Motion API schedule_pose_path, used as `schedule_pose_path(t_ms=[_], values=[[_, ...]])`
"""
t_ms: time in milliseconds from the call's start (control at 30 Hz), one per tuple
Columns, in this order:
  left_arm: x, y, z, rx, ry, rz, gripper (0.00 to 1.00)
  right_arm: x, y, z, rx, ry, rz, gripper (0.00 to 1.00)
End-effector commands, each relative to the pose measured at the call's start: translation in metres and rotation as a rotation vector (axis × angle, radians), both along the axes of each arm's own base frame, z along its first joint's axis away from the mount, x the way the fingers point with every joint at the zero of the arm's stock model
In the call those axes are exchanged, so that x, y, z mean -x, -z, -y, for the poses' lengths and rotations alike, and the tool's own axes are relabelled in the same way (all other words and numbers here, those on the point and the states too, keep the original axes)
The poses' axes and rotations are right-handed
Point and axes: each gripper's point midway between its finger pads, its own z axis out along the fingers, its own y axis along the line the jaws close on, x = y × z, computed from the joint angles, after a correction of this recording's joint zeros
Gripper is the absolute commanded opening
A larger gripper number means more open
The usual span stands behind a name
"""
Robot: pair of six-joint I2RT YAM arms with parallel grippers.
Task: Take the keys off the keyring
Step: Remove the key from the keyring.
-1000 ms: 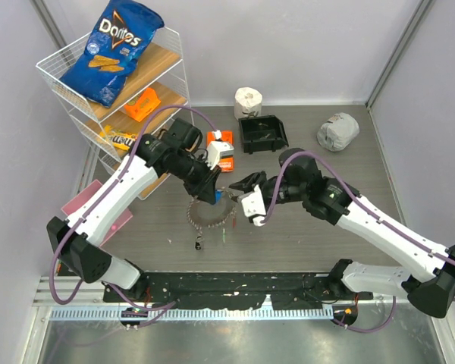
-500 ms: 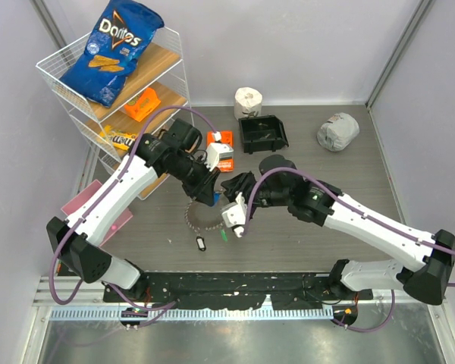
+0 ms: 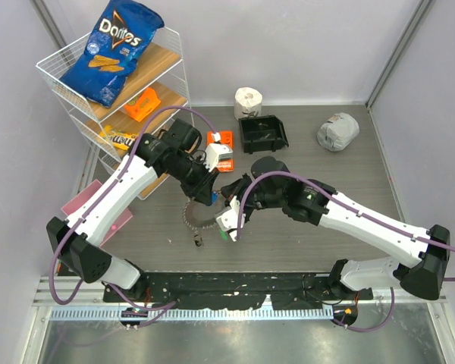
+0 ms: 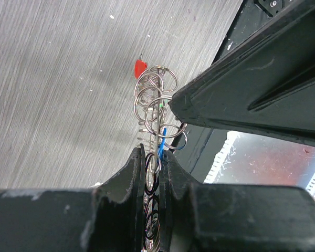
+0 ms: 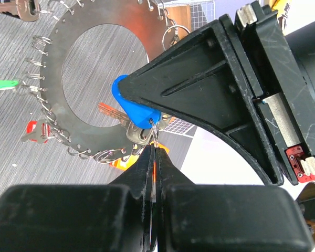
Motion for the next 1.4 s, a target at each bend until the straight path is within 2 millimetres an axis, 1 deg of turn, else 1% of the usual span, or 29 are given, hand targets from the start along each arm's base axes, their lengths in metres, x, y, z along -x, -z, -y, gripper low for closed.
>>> schedule_pose_path(t_ms=[0,33,200,233,300,400,500,633,700,733,767,800,833,1033,1067,1100,1133,1267,1300,1333,1367], values=[[0.0,-0.021,0.0,0.042,0.018,0.064,0.0,0.0,-0.019,-0.001,-0.021,-0.006,0.047,0.05],[0.0,-0.022,0.0,0.042,0.02,0.066,0.0,0.001,-0.018,-0.001,-0.018,-0.009,0.05,0.05],[0.001,-0.023,-0.002,0.039,0.018,0.069,0.0,-0.001,-0.016,-0.001,-0.011,0.005,0.054,0.15],[0.001,-0.023,-0.001,0.041,0.019,0.07,0.0,-0.001,-0.017,-0.002,-0.01,0.004,0.055,0.22],[0.001,-0.023,-0.002,0.042,0.018,0.073,0.0,-0.002,-0.016,-0.004,-0.01,0.006,0.06,0.27],[0.002,-0.023,-0.001,0.044,0.023,0.074,0.0,-0.003,-0.017,-0.008,-0.013,0.004,0.064,0.27],[0.003,-0.024,0.0,0.053,0.032,0.067,0.0,-0.003,-0.016,-0.01,-0.002,-0.001,0.06,0.25],[0.003,-0.025,0.0,0.057,0.037,0.071,0.0,-0.004,-0.014,-0.012,0.008,-0.002,0.056,0.25],[0.003,-0.024,0.0,0.055,0.036,0.071,0.0,-0.003,-0.014,-0.013,0.009,-0.005,0.055,0.19],[0.003,-0.023,0.0,0.053,0.039,0.073,0.0,-0.002,-0.015,-0.013,0.009,-0.008,0.054,0.14],[0.003,-0.023,-0.001,0.05,0.037,0.075,0.0,-0.001,-0.016,-0.012,0.008,-0.009,0.053,0.11],[0.003,-0.023,-0.001,0.049,0.04,0.077,0.0,-0.001,-0.015,-0.012,0.009,-0.009,0.051,0.06],[0.003,-0.022,-0.001,0.047,0.042,0.076,0.0,0.0,-0.016,-0.011,0.008,-0.011,0.055,0.05],[0.005,-0.023,0.0,0.064,0.077,0.087,0.0,0.007,-0.016,-0.003,0.015,-0.022,0.046,0.05],[0.006,-0.023,0.001,0.071,0.087,0.088,0.0,0.01,-0.021,-0.002,0.0,-0.027,0.047,0.05],[0.009,-0.026,0.001,0.089,0.106,0.096,0.0,0.013,-0.02,-0.001,-0.003,-0.038,0.041,0.05],[0.011,-0.028,0.004,0.109,0.128,0.101,0.0,0.016,-0.025,0.002,-0.018,-0.039,0.041,0.05],[0.023,-0.04,0.01,0.201,0.222,0.125,0.0,0.028,-0.03,0.009,-0.035,-0.063,0.018,0.05],[0.027,-0.042,0.013,0.226,0.255,0.123,0.0,0.033,-0.029,0.011,-0.039,-0.076,0.004,0.05],[0.031,-0.045,0.014,0.247,0.279,0.123,0.0,0.038,-0.035,0.014,-0.059,-0.082,-0.001,0.05],[0.036,-0.048,0.015,0.27,0.307,0.123,0.0,0.044,-0.035,0.014,-0.07,-0.104,-0.015,0.05]])
